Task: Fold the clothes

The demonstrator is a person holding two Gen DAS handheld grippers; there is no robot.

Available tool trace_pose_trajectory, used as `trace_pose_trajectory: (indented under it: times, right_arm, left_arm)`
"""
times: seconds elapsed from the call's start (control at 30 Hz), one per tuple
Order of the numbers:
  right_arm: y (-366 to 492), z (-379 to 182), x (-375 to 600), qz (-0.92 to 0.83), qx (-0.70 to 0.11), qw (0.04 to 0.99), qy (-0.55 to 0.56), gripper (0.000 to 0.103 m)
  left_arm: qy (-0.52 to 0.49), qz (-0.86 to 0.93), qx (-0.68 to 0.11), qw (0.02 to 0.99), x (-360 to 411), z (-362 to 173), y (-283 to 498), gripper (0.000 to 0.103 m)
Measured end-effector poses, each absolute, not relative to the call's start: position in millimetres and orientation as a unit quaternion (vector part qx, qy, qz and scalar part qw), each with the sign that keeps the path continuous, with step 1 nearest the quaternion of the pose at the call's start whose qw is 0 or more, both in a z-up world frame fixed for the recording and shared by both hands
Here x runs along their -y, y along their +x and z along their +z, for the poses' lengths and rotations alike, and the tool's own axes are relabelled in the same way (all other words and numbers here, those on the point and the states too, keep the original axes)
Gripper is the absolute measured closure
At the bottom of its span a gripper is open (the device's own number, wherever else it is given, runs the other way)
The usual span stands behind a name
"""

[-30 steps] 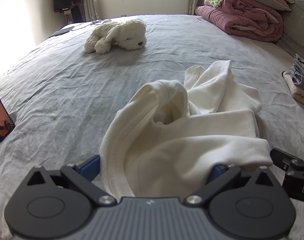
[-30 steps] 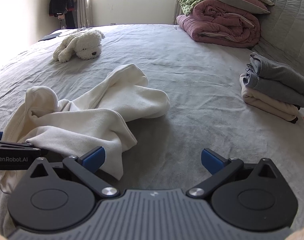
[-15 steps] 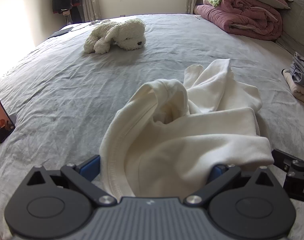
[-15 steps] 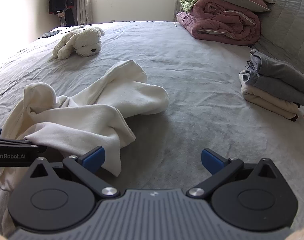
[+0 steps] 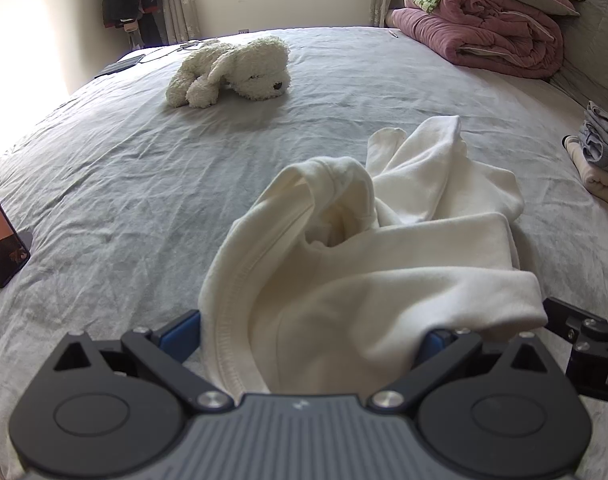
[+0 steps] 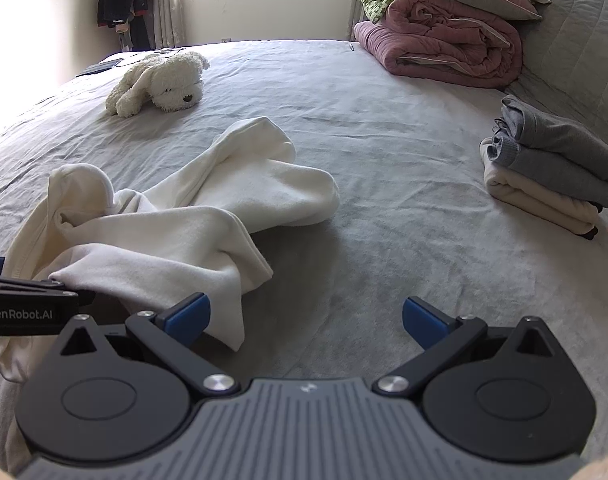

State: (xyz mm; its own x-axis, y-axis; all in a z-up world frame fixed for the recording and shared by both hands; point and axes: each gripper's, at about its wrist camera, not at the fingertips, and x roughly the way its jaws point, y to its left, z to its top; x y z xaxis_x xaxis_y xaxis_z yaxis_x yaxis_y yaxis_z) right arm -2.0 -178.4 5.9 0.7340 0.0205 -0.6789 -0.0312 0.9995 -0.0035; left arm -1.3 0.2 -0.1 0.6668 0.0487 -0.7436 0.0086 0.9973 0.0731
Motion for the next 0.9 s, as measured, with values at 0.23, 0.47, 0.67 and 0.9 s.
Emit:
trace_pose_trajectory:
  times: [0.23,0.47,0.67,0.9]
  right_arm:
    - [-1.8,6.4,178.4,0.015,-0.364,0.931,-0.007,0.0]
    - [-2.0,6.7,178.4,0.015,-0.365,0.931,-0.007,0.0]
    - [-1.6,6.7,178.6,0.016,-0.365,0.931,-0.007,0.0]
    - [-1.5,5.4,177.8,0.017,-0.369,0.929,-0.004,0.0]
  left_arm:
    - [0.036,0.01,-0.408,0.912,-0.5,-0.2,-1.2,0.001]
    - [0.036,0.01,-0.409,0.912,-0.2,-0.3,-1.0,0.001]
    - [0.037,0.01,-0.409,0.912,0.3,-0.6,-0.4,0.0]
    - [0.039,0.01,-0.41,0.911,1.2,-0.7,-0.6,0.001]
